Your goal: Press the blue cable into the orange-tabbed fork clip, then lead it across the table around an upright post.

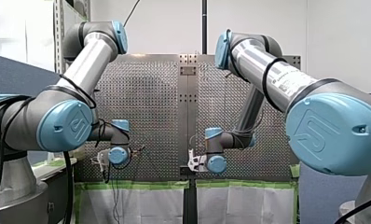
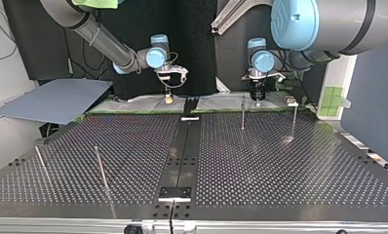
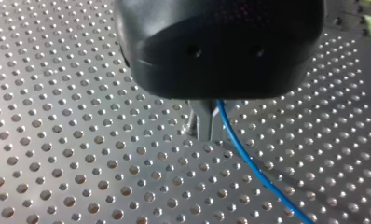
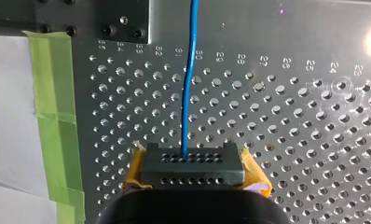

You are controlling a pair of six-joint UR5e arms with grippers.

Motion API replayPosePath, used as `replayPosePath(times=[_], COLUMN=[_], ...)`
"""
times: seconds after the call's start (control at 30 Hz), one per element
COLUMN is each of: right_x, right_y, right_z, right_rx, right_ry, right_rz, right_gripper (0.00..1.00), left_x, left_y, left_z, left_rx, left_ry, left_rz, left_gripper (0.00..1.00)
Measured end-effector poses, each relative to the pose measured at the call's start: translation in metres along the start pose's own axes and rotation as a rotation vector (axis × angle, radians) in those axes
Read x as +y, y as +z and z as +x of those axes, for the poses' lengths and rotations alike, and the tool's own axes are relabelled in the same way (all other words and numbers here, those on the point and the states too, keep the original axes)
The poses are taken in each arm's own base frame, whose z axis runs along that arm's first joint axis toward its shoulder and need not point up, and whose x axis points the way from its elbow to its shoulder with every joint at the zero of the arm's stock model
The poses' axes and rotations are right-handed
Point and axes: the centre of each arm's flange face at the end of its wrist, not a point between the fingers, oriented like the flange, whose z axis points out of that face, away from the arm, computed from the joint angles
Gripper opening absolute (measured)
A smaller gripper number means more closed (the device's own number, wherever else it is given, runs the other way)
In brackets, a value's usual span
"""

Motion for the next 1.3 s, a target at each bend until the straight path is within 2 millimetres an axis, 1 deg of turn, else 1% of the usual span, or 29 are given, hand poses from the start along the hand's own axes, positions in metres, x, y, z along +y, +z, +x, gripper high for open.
replayPosePath(times=[0.43,0.73,1.3], right_x=[0.017,0.025,0.047], right_y=[0.016,0.029,0.047], right_z=[0.009,0.021,0.033], right_rx=[0.025,0.048,0.068], right_ry=[0.015,0.026,0.043], right_rz=[-0.013,-0.024,-0.052], right_gripper=[0.00,0.00,0.00], left_x=[-0.001,0.005,0.012], left_y=[0.021,0.034,0.039], left_z=[-0.010,-0.017,-0.021], left_rx=[0.013,0.008,0.000], left_ry=[-0.046,-0.061,-0.066], left_rz=[0.027,0.015,0.006], left_gripper=[0.00,0.00,0.00])
